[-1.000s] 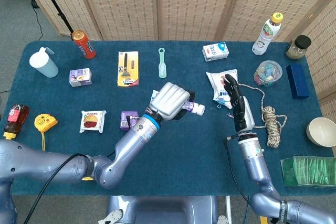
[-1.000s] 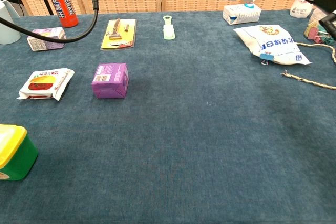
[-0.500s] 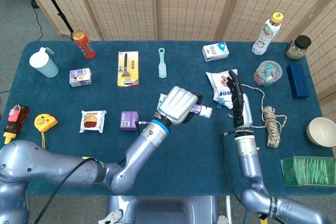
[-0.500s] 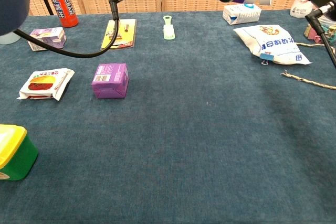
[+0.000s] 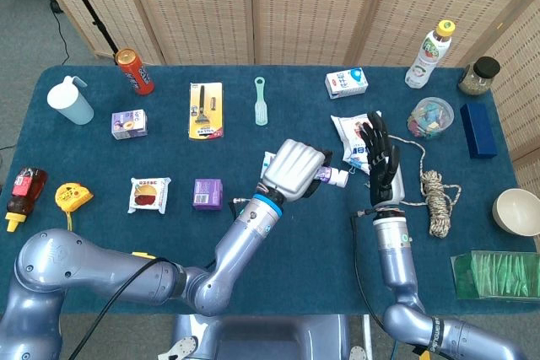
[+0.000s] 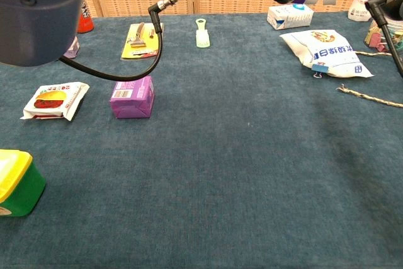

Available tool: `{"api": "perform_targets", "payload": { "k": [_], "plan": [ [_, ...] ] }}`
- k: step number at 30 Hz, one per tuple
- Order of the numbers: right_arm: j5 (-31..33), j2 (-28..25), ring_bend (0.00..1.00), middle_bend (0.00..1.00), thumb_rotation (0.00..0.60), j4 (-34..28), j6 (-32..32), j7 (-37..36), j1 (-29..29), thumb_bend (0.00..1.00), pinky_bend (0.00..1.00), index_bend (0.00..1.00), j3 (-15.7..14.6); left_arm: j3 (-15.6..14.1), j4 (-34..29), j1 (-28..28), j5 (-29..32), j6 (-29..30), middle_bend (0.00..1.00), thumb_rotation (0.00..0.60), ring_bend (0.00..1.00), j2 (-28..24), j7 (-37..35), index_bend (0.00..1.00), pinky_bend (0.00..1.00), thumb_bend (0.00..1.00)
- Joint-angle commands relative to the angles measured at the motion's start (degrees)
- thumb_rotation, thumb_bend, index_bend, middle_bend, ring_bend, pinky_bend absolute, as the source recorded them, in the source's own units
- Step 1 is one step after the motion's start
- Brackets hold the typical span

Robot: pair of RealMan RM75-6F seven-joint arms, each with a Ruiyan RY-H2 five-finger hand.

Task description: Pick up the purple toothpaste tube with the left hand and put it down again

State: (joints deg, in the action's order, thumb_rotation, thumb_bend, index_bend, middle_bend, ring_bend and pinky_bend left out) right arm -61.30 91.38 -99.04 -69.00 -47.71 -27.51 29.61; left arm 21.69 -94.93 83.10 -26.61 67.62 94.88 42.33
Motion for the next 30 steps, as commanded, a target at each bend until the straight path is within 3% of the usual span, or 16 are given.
{"api": "perform_targets", "payload": {
  "k": [1,30],
  "plan": [
    [0.35,0.62,0.00,0.00,0.005,-0.22,0.20,-0.19,0.06,0.00,0.00,0.00,0.40,0.36,0.06,-0.08,0.19,-0.13,0.55,0.600,0.50,0.26,0.26,0.50,0.59,0.50],
    [1.64,7.09,0.00,0.00,0.005,2.24,0.71,2.33,-2.52,0.00,0.00,0.00,2.73,-0.25,-2.21,-3.71,-2.02,-0.02,0.55,0.600,0.50,-1.40,1.71,0.50,0.60,0.50]
  ]
}}
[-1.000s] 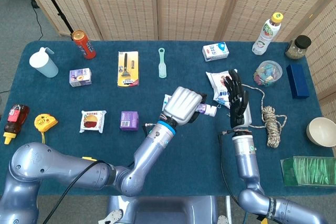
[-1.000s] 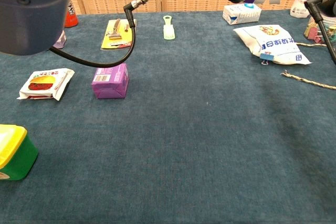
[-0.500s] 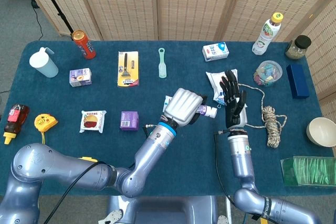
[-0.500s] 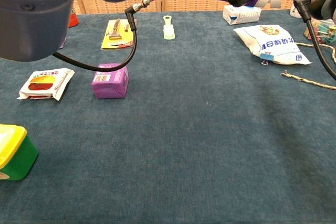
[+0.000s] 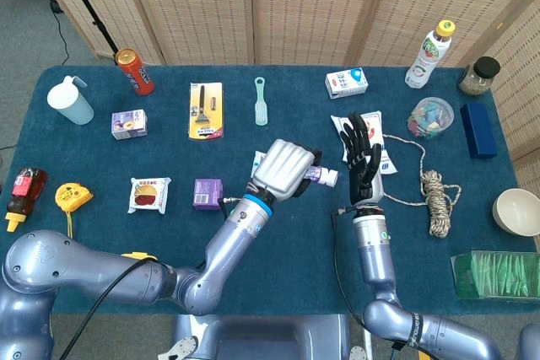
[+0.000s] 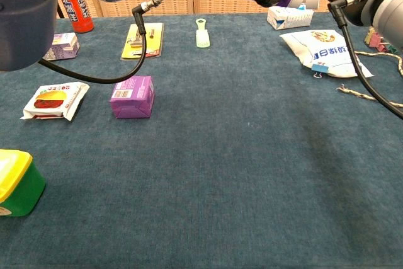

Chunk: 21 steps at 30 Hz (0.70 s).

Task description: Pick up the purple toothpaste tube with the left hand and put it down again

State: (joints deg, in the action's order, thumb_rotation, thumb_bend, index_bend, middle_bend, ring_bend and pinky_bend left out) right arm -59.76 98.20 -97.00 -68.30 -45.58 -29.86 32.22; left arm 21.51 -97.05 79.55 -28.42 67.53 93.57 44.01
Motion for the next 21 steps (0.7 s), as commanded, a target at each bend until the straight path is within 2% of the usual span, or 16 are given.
{"api": "perform_targets", "payload": {
  "k": [1,21],
  "plan": [
    [0.14,0.48,0.00,0.00,0.006,0.30,0.06,0.33,-0.31,0.00,0.00,0.00,0.20,-0.09,-0.14,-0.27,-0.31,0.08,0.55,0.600,0.50,-0.12,0.00,0.50,0.60,0.50],
    [0.86,3.94,0.00,0.00,0.006,1.44,0.70,1.47,-2.09,0.00,0.00,0.00,2.05,0.13,-0.37,-1.37,-1.13,0.45,0.55,0.600,0.50,0.39,0.73,0.50,0.60,0.50]
  ]
}}
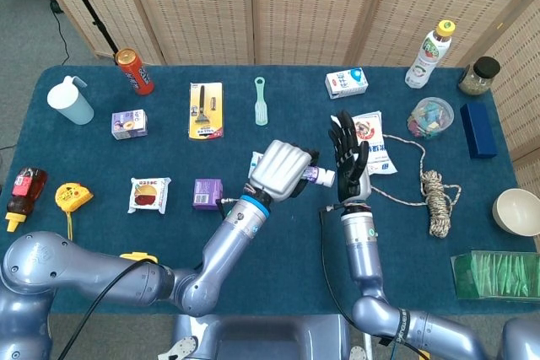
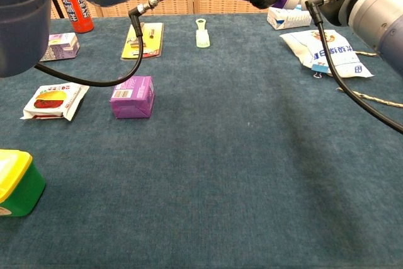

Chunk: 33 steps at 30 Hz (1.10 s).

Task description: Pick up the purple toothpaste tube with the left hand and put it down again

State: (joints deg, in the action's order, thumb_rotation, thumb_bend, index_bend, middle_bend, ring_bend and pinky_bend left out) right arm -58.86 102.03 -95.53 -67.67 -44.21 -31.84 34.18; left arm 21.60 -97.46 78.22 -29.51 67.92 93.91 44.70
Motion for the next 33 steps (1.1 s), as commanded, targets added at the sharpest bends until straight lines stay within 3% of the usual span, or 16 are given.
{"api": "perform_targets", "payload": {
  "k": [1,33],
  "plan": [
    [-0.05,0.17,0.00,0.00,0.005,-0.02,0.05,0.19,-0.14,0.00,0.00,0.00,0.10,0.04,0.04,-0.07,-0.05,0.08,0.55,0.600,0.50,0.07,0.07,0.50,0.60,0.50],
    [-0.44,2.50,0.00,0.00,0.006,-0.23,0.61,-1.66,-0.46,0.00,0.00,0.00,1.47,1.60,0.57,-1.39,-2.16,1.51,0.56,0.600,0.51,2.68,-1.37,0.52,0.61,0.50]
  ]
}}
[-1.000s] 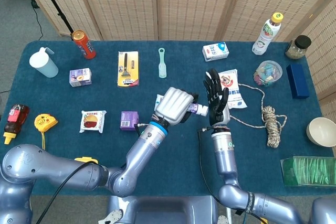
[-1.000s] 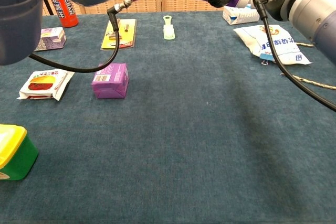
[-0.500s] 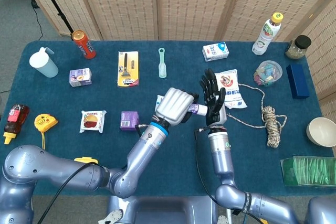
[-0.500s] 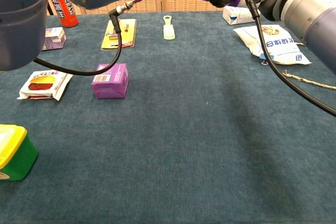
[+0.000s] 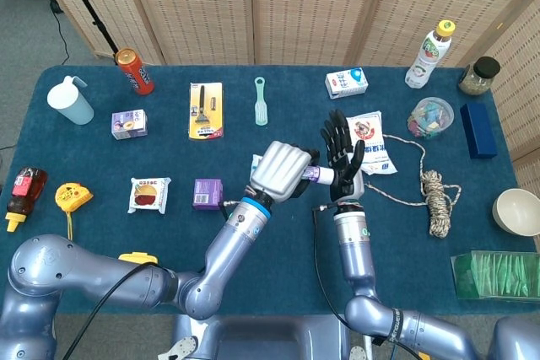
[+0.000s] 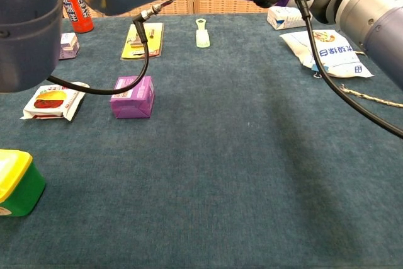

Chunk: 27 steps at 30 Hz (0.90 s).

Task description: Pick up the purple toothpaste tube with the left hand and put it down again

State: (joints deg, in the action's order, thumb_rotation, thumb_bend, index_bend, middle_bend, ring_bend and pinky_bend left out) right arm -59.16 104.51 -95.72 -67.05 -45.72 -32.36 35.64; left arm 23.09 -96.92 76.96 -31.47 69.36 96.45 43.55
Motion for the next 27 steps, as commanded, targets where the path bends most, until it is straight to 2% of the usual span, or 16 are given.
{"api": "perform_targets", "payload": {
  "k": [1,27],
  "plan": [
    [-0.18,0.05,0.00,0.00,0.006,-0.08,-0.01,-0.32,0.09,0.00,0.00,0.00,0.07,0.17,0.06,-0.22,-0.35,0.08,0.56,0.600,0.51,0.21,-0.41,0.52,0.61,0.50],
    [0.57,-0.43,0.00,0.00,0.009,-0.67,1.48,-3.70,0.97,0.00,0.00,0.00,1.39,0.78,0.74,-2.65,-4.45,-0.17,0.56,0.600,0.51,1.59,-4.49,0.52,0.61,0.50]
  ]
}}
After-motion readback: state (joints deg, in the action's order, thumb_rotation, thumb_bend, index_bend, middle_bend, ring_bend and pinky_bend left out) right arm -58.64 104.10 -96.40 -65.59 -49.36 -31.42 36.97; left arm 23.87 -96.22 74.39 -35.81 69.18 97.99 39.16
